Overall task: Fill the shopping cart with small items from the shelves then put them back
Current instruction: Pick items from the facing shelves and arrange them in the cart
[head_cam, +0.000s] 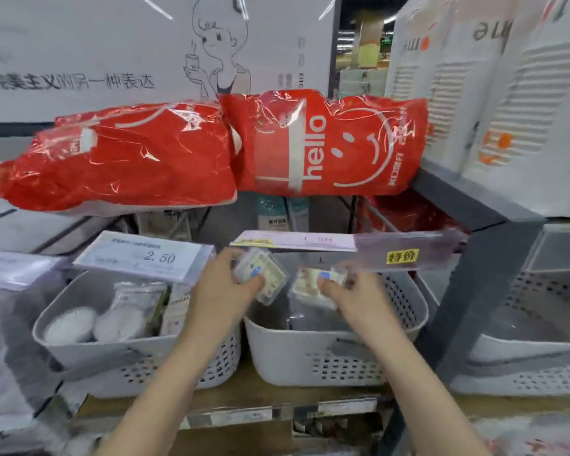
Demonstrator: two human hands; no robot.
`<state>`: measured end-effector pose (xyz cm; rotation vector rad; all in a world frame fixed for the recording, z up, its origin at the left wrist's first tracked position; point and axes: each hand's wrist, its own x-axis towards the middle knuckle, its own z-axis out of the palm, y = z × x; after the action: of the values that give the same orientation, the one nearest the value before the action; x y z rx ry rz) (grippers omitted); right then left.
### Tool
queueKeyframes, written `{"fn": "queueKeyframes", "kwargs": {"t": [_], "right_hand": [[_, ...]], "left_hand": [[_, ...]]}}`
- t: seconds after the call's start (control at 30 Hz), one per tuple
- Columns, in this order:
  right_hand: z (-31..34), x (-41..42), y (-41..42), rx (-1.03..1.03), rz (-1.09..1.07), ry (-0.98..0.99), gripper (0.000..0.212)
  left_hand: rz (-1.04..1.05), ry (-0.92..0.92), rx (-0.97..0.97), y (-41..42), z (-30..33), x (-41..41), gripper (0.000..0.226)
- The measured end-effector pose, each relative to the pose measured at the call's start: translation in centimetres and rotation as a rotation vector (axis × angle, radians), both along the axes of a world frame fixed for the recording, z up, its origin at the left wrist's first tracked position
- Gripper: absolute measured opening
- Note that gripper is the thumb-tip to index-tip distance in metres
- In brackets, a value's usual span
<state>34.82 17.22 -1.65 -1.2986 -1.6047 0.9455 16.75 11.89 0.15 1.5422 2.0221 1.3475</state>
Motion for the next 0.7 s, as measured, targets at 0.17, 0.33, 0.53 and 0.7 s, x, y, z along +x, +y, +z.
{"fn": "queueKeyframes", "kwargs": {"t": [0.17, 0.33, 0.53, 0.7], "right_hand": [[-1.7, -1.8, 3.7, -0.039, 0.090, -0.138, 0.022], [-2.7, -3.2, 6.1, -0.207, 0.154, -0.134, 0.013], [-1.7, -3.2, 7.0, -0.328, 0.398, -0.100, 0.038], [-1.0, -3.2, 8.1, -0.148, 0.508, -0.460, 0.064]], "left_hand": [[0.098, 0.213, -0.077, 2.2, -0.4, 1.1, 0.017], [0.043, 0.336, -0.183, 3.5, -0.3, 1.3, 0.025], [0.014, 0.318, -0.279, 4.1, -0.5, 1.9, 0.022], [-0.043, 0.291, -0.408, 5.3, -0.8, 1.6, 0.021]]}}
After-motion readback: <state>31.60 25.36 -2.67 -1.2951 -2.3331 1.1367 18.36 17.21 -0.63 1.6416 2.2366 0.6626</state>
